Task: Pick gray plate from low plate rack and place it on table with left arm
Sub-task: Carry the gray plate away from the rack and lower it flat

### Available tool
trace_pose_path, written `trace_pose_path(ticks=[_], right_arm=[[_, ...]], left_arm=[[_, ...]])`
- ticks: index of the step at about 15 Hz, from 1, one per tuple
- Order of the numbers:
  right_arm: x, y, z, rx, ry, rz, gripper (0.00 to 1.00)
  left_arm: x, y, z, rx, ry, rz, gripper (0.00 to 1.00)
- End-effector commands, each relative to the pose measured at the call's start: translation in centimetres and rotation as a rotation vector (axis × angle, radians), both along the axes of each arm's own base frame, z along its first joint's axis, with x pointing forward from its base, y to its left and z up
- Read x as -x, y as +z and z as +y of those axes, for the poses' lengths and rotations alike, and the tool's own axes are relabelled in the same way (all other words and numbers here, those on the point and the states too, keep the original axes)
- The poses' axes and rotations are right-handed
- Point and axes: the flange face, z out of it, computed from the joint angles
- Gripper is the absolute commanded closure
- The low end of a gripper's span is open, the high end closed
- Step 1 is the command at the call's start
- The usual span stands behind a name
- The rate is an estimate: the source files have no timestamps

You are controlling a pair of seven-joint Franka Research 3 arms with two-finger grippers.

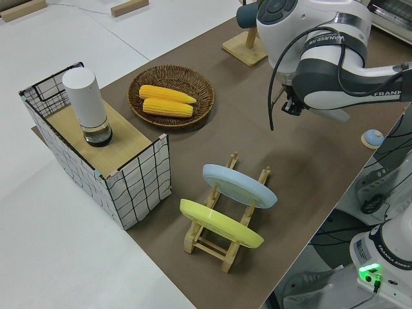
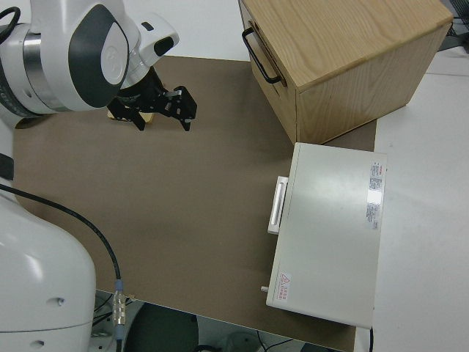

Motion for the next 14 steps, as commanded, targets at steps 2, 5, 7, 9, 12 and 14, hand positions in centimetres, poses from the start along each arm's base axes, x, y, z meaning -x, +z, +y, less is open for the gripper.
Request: trace_pose_path(ticks=[2,5,7,9,12,14], right_arm=[[0.2,0.3,-0.1,-0.009,-0.002,0.006,0.011],[0.2,0.3,-0.1,-0.009,-0.003,0.006,0.011],[0.2,0.3,-0.1,-0.009,-0.003,0.006,0.013],[0.2,0.3,-0.1,-0.009,-0.002,0.006,0.011],[0.2,0.3,-0.2,-0.009,-0.003,0.006,0.011],[0.2,0.3,-0.1,-0.009,-0.002,0.006,0.013]], left_arm=[[0.0,-3.4,-2.1,0.014,-0.037,-0.049,1.0],[0.2,-5.8,-4.0,0.018,-0.038,-0.055,1.0],[0.1,-7.2,-5.0,0.026,-0.052,-0.057,1.0],[-0.3,-8.9,-5.5,0.026,-0.075,-0.056,1.0],[-0.8,-10.1,-5.1,0.023,-0.086,-0.071,1.0],[-0.9,-10.3,-5.0,0.017,-0.083,-0.08,1.0]])
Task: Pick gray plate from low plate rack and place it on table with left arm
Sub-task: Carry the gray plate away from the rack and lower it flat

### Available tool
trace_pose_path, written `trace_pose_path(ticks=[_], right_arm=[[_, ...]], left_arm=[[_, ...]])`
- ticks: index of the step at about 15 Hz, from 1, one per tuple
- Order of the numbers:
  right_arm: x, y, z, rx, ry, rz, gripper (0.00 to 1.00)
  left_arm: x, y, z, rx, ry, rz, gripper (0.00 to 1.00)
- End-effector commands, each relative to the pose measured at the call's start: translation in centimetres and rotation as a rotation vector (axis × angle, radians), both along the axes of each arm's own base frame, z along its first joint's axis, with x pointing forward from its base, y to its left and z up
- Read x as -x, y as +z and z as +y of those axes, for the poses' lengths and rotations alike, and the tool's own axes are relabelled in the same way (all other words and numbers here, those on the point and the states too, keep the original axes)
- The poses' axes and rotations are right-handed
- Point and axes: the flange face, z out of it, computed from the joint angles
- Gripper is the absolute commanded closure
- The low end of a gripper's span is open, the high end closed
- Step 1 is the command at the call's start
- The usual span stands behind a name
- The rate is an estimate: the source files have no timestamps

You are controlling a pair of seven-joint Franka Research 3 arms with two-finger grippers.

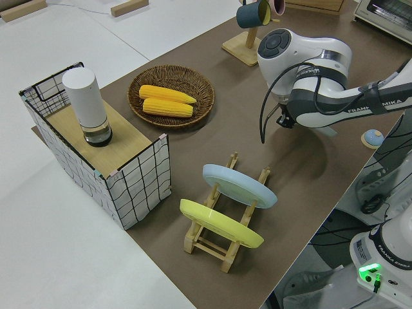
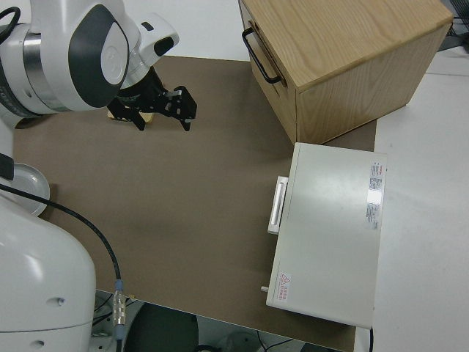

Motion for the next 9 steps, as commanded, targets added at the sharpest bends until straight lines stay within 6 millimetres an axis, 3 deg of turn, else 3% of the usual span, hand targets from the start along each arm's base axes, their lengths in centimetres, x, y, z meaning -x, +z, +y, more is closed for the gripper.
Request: trace_pose_path(ticks=[1,3,5,7,9], right_arm=[[0.21,0.3,-0.11,-0.009,-0.002,0.006,0.013],[0.21,0.3,-0.11,-0.009,-0.002,0.006,0.013],[0.21,0.3,-0.11,-0.009,-0.002,0.006,0.011],[0.21,0.3,-0.11,-0.009,-0.003,0.006,0.013],[0.21,0.3,-0.11,-0.009,-0.002,0.006,0.013]], left_arm=[[-0.1,-0.66,-0.13,0.008,0.0,-0.025,1.0],[-0.08,-0.99,-0.05,0.007,-0.001,-0.02,1.0],[-0.12,-1.0,-0.25,0.007,-0.007,-0.02,0.93],[-0.12,-0.88,-0.72,0.007,-0.019,-0.022,0.76],[-0.26,-0.66,-0.76,0.002,-0.027,-0.025,0.48]])
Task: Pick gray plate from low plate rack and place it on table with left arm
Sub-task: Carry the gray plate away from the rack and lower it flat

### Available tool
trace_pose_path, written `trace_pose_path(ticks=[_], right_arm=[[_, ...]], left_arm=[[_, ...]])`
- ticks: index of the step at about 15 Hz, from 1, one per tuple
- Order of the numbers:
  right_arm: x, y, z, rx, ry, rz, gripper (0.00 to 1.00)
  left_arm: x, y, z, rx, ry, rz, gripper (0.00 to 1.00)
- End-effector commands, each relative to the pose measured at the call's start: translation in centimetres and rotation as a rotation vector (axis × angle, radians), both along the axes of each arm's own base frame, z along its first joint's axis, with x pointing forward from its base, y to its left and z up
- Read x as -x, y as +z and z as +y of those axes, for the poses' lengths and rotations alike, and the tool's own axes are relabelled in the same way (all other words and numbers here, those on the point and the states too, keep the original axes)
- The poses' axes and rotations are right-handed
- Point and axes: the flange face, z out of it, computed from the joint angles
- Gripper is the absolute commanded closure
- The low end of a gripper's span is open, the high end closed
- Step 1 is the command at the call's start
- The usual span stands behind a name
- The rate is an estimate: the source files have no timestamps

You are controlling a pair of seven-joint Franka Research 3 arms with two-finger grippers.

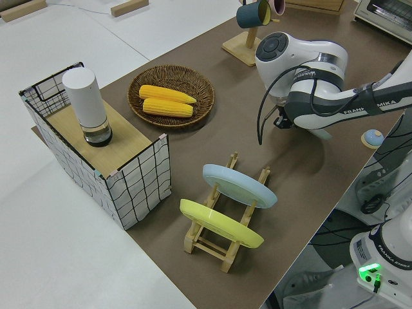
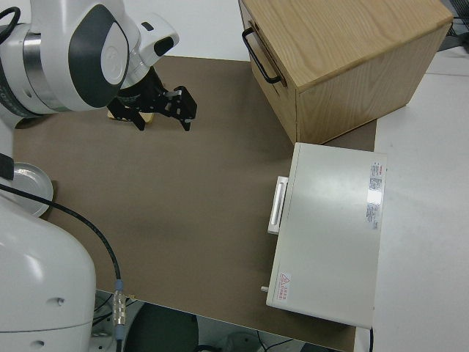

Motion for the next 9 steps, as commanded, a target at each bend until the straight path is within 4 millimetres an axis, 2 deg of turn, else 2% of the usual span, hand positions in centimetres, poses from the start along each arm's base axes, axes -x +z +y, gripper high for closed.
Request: trace_pose_path(ticks=[1,3,4,9], right_arm=[[0.2,0.3,-0.1,-0.009,-0.002,0.006,0.011],[0.2,0.3,-0.1,-0.009,-0.002,0.006,0.013],[0.2,0.3,-0.1,-0.009,-0.002,0.006,0.013],[0.2,0.3,-0.1,-0.009,-0.002,0.006,0.011]], left_arm=[[0.0,0.2,-0.5,0.001,-0.017,-0.022,0.36],[-0.1,0.8,-0.5,-0.003,-0.021,-0.033,0.06],[-0.1,1.0,-0.5,-0.003,-0.021,-0.038,0.02],[-1.4,3.1,-0.6,-0.04,-0.033,-0.078,0.01]])
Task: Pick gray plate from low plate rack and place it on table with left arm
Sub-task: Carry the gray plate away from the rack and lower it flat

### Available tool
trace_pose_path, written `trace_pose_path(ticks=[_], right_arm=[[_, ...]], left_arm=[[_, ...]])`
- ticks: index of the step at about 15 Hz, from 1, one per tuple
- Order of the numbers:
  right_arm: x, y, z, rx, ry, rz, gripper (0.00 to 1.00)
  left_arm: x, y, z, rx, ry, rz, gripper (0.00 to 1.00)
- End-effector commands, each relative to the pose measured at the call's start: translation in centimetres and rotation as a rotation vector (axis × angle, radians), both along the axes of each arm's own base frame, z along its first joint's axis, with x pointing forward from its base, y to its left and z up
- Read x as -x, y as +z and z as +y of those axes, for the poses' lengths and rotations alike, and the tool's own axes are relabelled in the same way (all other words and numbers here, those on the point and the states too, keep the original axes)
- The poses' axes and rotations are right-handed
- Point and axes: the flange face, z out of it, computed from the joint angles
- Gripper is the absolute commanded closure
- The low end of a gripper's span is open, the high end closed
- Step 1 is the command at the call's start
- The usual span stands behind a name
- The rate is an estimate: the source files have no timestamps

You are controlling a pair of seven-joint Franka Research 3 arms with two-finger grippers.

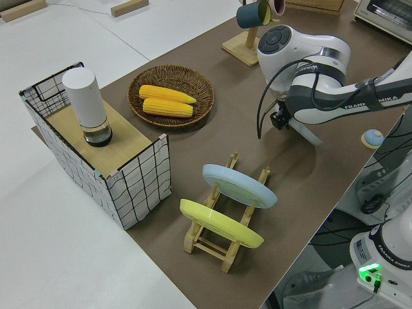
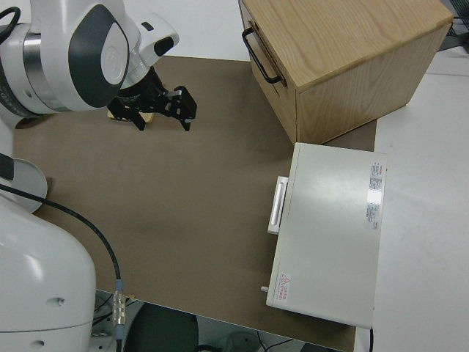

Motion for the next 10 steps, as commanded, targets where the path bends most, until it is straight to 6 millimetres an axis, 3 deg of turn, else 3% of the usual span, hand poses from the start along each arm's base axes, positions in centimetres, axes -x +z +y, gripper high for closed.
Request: trace_pose_path(ticks=[1,5,10], right_arm=[[0.2,0.3,-0.1,-0.009,-0.002,0.006,0.011],[0.2,0.3,-0.1,-0.009,-0.002,0.006,0.013],[0.2,0.3,-0.1,-0.009,-0.002,0.006,0.013]], left_arm=[[-1.2,2.7,-0.1,-0.034,-0.001,-0.053,0.01],[-3.1,6.6,-0.1,-0.115,0.0,-0.11,0.01],[-4.4,9.7,0.1,-0.15,-0.012,-0.167,0.01]])
